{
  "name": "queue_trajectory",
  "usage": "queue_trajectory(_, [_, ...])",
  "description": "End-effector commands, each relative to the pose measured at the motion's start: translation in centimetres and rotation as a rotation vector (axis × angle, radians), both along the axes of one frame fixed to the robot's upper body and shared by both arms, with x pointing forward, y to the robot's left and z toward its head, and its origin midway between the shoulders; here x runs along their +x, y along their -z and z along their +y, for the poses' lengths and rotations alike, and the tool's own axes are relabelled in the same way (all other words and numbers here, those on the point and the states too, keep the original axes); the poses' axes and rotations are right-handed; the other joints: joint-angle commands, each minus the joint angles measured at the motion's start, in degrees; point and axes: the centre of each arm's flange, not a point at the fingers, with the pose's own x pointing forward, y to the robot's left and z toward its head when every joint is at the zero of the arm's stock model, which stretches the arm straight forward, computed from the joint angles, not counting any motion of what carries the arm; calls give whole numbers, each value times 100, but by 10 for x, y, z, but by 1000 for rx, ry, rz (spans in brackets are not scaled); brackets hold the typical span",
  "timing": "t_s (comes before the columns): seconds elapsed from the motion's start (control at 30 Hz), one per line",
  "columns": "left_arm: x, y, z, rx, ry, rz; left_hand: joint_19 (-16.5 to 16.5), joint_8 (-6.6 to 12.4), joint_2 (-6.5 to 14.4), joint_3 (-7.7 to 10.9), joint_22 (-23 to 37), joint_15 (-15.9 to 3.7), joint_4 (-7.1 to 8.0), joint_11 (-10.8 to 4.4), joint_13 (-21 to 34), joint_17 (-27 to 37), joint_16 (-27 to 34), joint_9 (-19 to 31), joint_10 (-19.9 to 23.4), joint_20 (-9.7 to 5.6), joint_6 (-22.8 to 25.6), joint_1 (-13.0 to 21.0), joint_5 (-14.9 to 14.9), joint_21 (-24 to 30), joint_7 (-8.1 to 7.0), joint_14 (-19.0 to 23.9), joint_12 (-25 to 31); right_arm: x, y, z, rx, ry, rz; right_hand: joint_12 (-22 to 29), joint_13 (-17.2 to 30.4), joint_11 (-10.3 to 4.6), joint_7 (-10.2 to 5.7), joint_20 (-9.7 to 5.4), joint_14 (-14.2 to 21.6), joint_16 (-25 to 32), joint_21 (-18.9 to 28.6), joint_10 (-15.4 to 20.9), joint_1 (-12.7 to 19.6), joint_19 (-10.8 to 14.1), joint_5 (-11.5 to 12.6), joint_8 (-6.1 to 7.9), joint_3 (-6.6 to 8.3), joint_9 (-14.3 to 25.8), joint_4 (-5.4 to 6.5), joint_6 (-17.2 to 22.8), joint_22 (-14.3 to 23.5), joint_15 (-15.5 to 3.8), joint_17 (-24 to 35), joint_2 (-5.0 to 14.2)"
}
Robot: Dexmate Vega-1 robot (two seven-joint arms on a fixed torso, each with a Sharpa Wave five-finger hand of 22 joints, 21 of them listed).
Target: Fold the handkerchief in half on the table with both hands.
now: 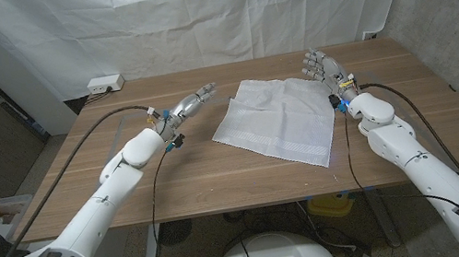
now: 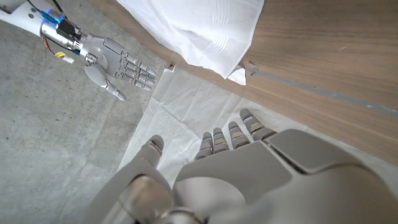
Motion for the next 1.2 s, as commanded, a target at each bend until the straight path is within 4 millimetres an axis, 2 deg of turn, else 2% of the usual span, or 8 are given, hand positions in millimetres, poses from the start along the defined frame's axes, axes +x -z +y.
queue_trajectory(0.03, [-3, 2, -11, 167, -12, -25, -73, 2, 122, 40, 21, 4, 16, -59, 20, 9, 9, 19, -8, 12, 1, 37, 51, -21, -63, -47, 43, 1, -15, -1, -30, 38, -34, 38, 10, -11, 9, -11, 24, 29, 43, 55, 70, 67, 32, 41, 48, 19, 2, 30, 20, 36, 23, -5])
queue_trajectory(0.23, [-5, 7, -17, 254, -21, -36, -87, 10, 125, 44, 22, -8, 19, -70, 20, 9, 16, 19, 10, 16, 33, 37, 50, -31, -73, -45, 48, 2, -20, -2, -43, 72, -38, 45, 9, -18, 1, -11, 39, 34, 46, 79, 90, 77, 36, 48, 64, 19, -2, 57, 20, 34, 22, 20])
queue_trajectory(0.57, [-7, 12, -22, 370, -54, -63, -130, 20, 131, 50, 24, -19, 29, -69, 21, 10, 22, 20, 36, 30, 94, 35, 49, -57, -137, -52, 54, 6, -24, -5, -85, 129, -1, 68, 9, -41, -60, -63, 86, 66, 56, 160, 146, 113, 43, 82, 152, 19, 50, 188, 19, -18, 42, 218])
queue_trajectory(1.0, [-8, 19, -22, 473, -93, -96, -98, 57, 134, 57, 26, -94, 47, -62, 21, 10, 48, 21, 124, 16, 261, 26, 46, -59, -128, -4, 82, 10, -23, -16, -247, 311, 51, 65, 9, -61, -70, -87, 89, 70, 58, 168, 198, 125, 39, 79, 204, 19, 66, 215, 19, -41, 49, 285])
queue_trajectory(1.2, [-7, 20, -22, 514, -107, -104, -73, 62, 134, 61, 27, -115, 52, -83, 21, 8, 58, 21, 176, 8, 315, 25, 45, -56, -108, 28, 96, 13, -24, -18, -256, 333, 69, 73, 9, -74, -89, -108, 94, 72, 63, 194, 234, 140, 36, 89, 237, 19, 69, 261, 19, -52, 49, 310])
